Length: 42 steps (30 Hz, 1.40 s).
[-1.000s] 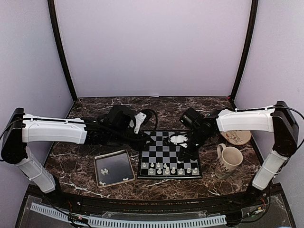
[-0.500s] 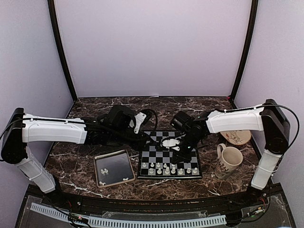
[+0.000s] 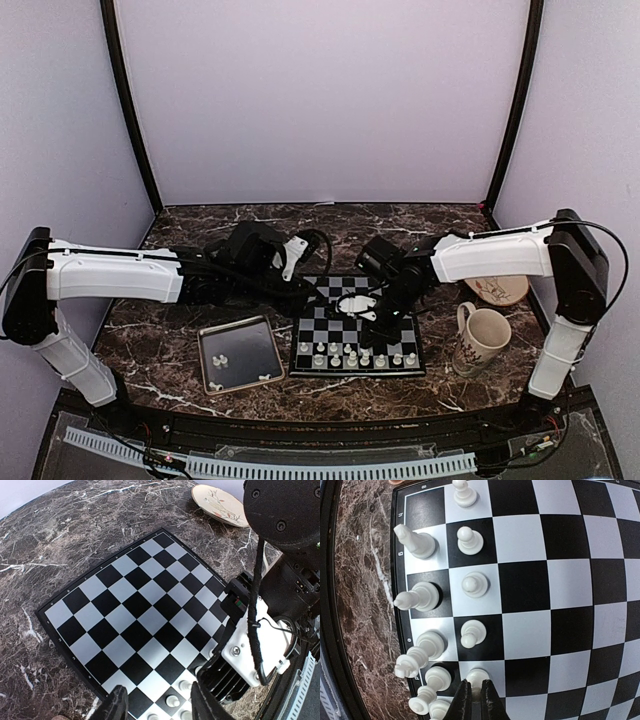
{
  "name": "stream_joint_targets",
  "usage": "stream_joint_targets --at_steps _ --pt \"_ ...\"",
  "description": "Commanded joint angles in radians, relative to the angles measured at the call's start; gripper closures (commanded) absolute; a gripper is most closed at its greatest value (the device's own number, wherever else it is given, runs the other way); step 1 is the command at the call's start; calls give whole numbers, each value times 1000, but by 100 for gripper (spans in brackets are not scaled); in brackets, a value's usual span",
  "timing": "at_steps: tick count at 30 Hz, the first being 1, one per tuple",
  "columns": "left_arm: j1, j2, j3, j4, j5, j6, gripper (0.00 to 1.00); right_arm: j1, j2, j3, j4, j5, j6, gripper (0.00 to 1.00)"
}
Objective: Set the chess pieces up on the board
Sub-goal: Place the pawn at e2, then pick up the pawn from the storage box.
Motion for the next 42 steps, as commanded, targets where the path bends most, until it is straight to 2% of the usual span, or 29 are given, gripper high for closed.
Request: stream_joint_targets --at_steps 1,16,22,31,37,42 --pt "5 -22 -3 -18 9 8 55 10 19 15 -8 21 3 90" --pt "5 -15 10 -51 -17 -6 55 10 -18 39 -33 -7 4 83" --pt "15 -21 32 -283 -90 -110 55 6 -73 66 -93 -69 -27 79" --pt "23 -95 -48 -647 -180 -267 56 -92 -226 -63 -42 -83 -40 77" --pt "43 -116 -69 -808 -190 -309 63 -203 -312 -169 47 -124 -43 77" --pt "70 -107 -93 -824 -172 -273 64 -337 -377 -250 124 -214 -40 77"
